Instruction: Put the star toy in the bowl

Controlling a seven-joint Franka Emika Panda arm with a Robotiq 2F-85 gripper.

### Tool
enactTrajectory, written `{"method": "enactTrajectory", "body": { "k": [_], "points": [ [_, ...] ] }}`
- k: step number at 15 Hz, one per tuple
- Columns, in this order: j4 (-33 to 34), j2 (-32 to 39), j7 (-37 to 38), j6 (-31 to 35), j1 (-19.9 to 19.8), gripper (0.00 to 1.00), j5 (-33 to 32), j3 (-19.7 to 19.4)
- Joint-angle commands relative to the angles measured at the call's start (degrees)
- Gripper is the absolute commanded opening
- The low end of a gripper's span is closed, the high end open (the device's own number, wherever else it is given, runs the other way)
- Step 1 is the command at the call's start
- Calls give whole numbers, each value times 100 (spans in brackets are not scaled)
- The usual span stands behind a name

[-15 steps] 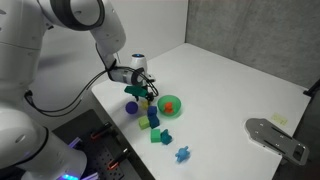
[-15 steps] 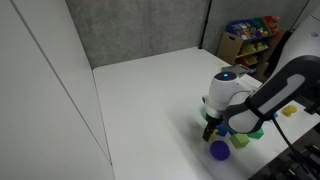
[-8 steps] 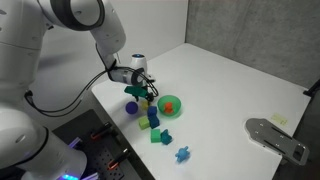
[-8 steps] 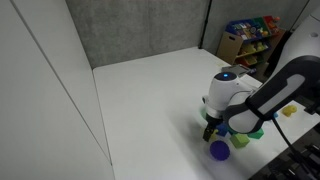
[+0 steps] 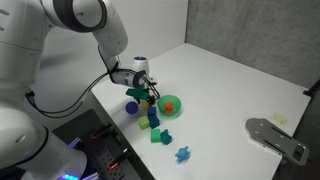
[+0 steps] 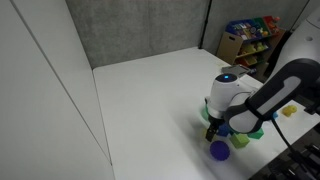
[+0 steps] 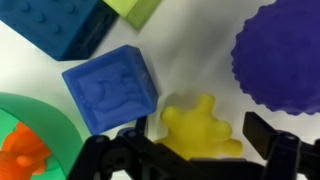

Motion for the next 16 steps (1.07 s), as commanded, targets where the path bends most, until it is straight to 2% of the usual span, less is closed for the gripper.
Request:
{"method": "enactTrajectory", "body": {
  "k": [1,3,7,12,16],
  "points": [
    [133,59,-61,-97,37,71,17,-60],
    [128,38,-52,-99,53,60,13,-64],
    [73,-56,-26,-86,96,27,4,-62],
    [-156,-534,-40,-82,72,19,24,-18],
    [-328,-1125,-128,-169,-82,18,112,88]
  ]
}}
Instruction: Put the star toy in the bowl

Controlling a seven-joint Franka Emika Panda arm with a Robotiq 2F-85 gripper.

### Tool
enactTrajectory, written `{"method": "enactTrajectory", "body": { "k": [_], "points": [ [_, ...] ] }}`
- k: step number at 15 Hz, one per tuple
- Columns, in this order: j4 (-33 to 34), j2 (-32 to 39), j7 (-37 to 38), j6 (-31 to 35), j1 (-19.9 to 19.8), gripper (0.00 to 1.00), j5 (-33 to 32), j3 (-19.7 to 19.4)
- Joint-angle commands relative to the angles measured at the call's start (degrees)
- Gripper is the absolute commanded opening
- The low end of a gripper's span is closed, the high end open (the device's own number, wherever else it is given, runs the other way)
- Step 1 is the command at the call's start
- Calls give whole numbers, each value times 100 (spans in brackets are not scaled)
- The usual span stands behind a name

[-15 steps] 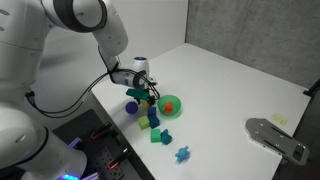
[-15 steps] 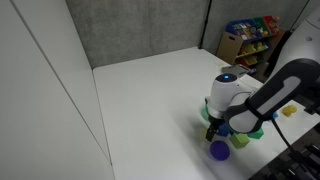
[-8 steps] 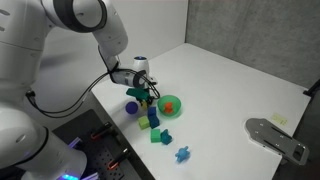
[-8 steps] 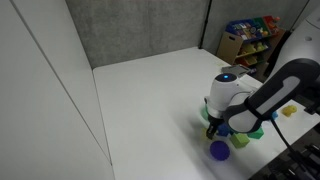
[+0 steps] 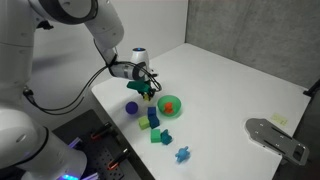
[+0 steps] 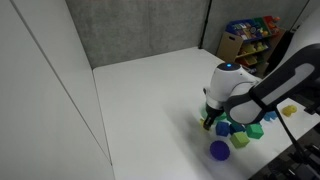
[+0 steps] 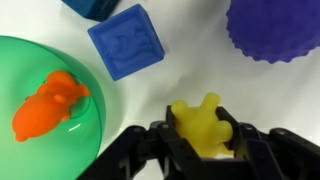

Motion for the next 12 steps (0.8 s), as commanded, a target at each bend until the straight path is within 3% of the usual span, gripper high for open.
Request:
{"method": "enactTrajectory", "body": {
  "k": [1,6,12],
  "points": [
    [-339,-750,-134,-177,-163,18,132,106],
    [-448,-1363,-51,-349,-351,18,116,-61],
    [-166,-1256,19,-506,-736,18,109,-353]
  ]
}}
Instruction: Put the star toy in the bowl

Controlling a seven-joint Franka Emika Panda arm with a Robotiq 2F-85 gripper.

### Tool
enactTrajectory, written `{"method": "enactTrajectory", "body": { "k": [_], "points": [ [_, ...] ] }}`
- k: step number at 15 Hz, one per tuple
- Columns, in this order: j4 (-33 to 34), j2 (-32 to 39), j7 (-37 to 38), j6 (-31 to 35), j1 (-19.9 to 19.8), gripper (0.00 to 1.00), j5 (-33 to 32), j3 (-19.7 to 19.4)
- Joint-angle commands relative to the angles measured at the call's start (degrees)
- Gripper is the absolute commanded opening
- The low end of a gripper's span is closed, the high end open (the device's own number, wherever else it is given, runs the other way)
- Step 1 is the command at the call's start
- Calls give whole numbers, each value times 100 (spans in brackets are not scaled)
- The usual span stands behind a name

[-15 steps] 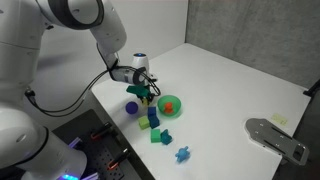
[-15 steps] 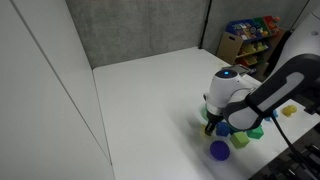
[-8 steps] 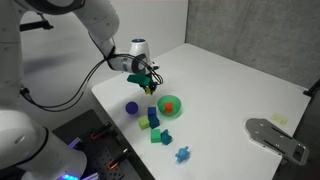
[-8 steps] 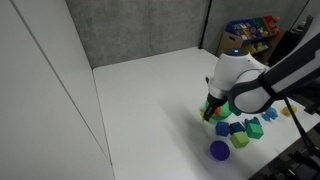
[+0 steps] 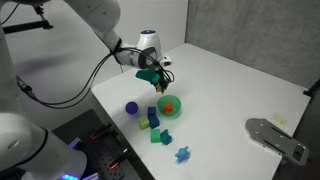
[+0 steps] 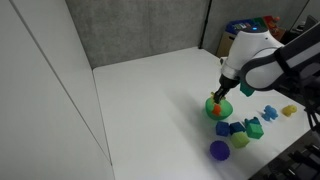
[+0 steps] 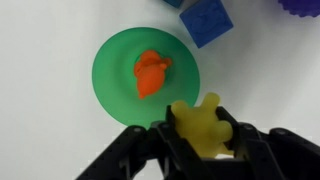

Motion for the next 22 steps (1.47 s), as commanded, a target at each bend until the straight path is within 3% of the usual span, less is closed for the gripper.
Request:
{"method": "enactTrajectory", "body": {
  "k": [1,7,8,9,10,14,22],
  "points": [
    [152,106,53,-148,-143,18,49,-142],
    [281,531,112,-219,-165,18,11,-315],
    [298,597,103,-240,-162,24,10,-322],
    [316,646,98,-266,-161,68,16,-324],
    [338,694,75,-310,-175,69,43,-309],
    [402,740,50,-503,-197,98,83,-283],
    [243,-107,-131,-1457,-572,100,953,53]
  ]
}}
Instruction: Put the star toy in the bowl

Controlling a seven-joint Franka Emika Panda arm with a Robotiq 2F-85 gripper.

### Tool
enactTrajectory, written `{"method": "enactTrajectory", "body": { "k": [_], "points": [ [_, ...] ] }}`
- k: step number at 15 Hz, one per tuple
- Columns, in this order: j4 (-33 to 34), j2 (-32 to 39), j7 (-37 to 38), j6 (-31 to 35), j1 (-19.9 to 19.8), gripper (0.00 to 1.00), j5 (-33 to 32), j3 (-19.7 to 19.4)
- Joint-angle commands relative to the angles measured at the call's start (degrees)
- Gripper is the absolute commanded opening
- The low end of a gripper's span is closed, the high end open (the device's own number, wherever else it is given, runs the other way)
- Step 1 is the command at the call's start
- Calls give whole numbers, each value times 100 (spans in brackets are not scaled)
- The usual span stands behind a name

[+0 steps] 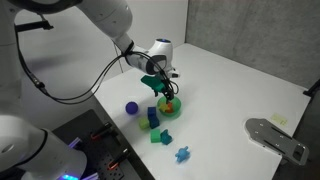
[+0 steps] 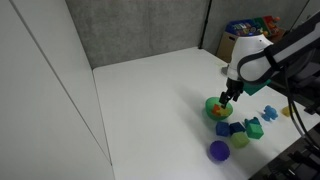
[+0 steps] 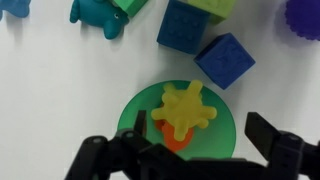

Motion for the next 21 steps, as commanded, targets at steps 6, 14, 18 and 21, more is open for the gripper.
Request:
{"method": "enactTrajectory", "body": {
  "k": [6,14,18,21],
  "points": [
    [-609,-1683,-119,-1292,-179,100,347,71],
    [-1462,-3584,-101,-2158,-285,100,229,-59],
    [-1626,-4562,-76,-2733,-366,100,197,-70],
    [-1523,-5166,26,-3239,-412,100,150,-37]
  ]
}}
